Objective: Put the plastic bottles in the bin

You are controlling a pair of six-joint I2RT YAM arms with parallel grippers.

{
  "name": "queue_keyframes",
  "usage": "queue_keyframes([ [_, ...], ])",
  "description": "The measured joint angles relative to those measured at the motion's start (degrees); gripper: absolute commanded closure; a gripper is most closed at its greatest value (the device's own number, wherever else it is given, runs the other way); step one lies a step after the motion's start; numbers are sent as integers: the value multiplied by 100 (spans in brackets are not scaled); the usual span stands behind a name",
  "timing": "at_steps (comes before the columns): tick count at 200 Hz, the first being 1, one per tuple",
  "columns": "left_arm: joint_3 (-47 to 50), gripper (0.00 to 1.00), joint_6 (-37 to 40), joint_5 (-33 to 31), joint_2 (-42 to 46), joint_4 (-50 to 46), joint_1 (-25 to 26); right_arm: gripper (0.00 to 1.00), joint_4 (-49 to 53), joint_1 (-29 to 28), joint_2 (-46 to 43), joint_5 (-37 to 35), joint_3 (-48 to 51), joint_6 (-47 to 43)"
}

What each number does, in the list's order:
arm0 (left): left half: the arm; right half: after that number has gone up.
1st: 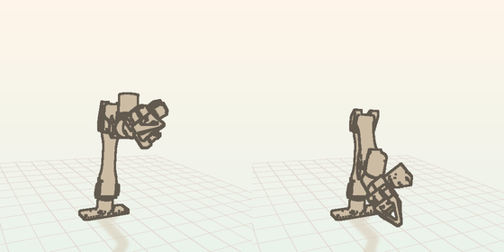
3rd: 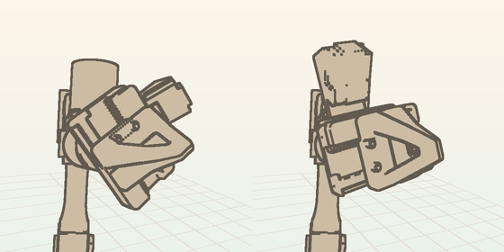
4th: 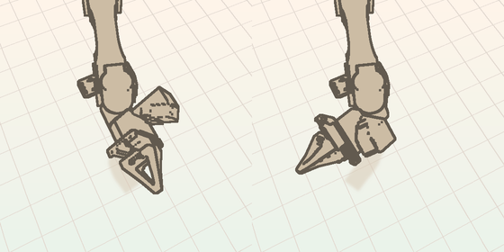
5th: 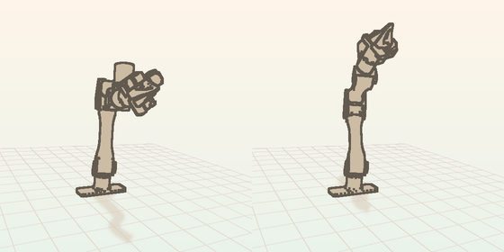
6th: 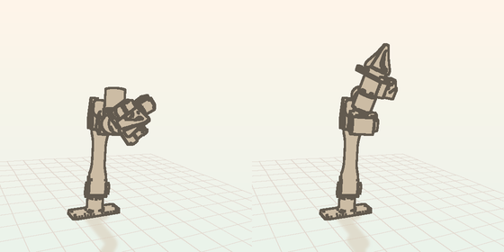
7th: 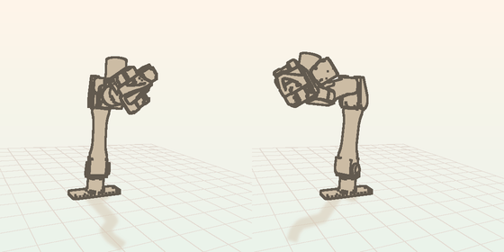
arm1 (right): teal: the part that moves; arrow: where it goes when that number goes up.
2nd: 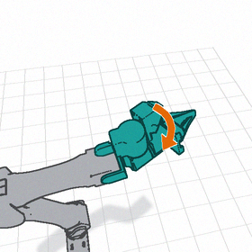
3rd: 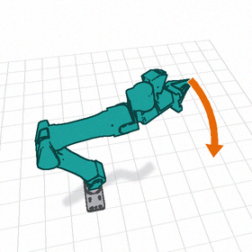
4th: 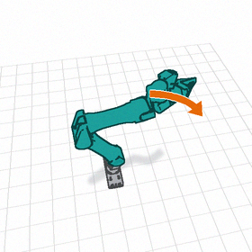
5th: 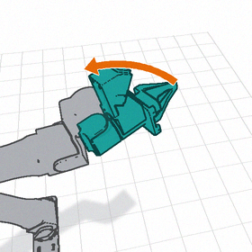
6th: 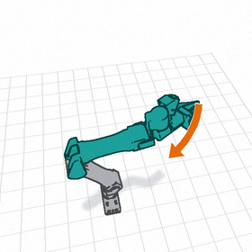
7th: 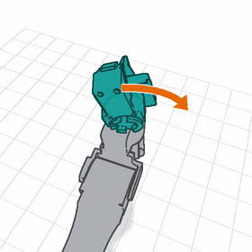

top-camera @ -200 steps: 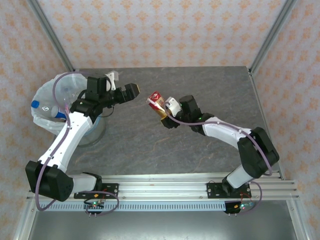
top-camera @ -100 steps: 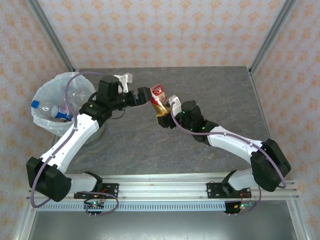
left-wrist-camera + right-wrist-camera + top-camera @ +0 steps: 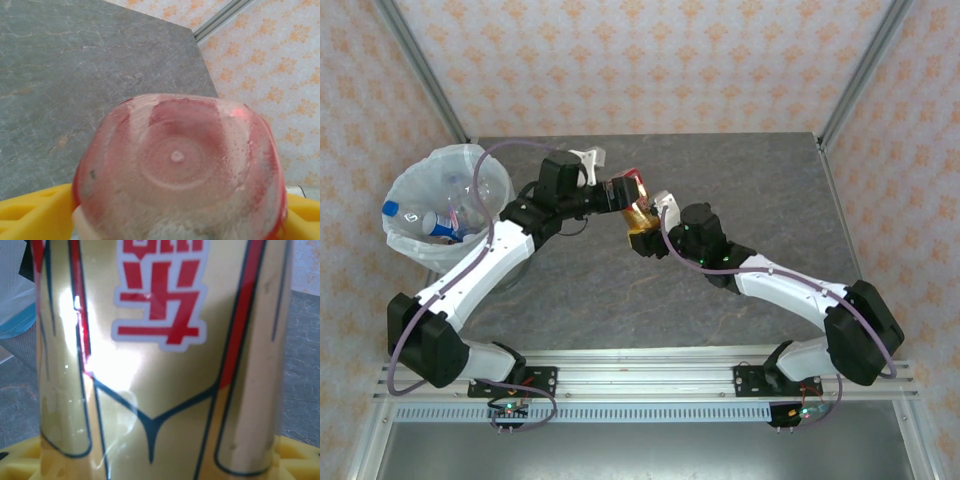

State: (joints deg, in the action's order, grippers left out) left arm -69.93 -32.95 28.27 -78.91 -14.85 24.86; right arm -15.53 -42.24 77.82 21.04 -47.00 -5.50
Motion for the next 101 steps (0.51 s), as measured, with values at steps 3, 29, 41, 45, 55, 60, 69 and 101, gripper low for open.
queue_keyframes([
  [3,0,21,-31,-2,-7,26,13,50,-2,0,0,4,0,13],
  [29,0,23,-177,-42,-28,284,66,50,-98,0,0,74,0,105],
  [41,0,25,-203,-85,-28,387,72,50,-177,-7,0,149,0,136],
  [45,0,26,-219,-87,-33,413,72,50,-214,-11,0,164,0,164],
  [55,0,29,-249,-90,-37,498,72,50,-273,-13,2,229,0,190],
  [60,0,32,-267,-87,-42,546,72,50,-302,-13,2,258,0,212],
  [69,0,34,-313,-92,-48,601,83,50,-348,-11,11,275,0,251],
  [101,2,42,-260,-144,-74,619,92,50,-413,-9,59,306,0,369],
])
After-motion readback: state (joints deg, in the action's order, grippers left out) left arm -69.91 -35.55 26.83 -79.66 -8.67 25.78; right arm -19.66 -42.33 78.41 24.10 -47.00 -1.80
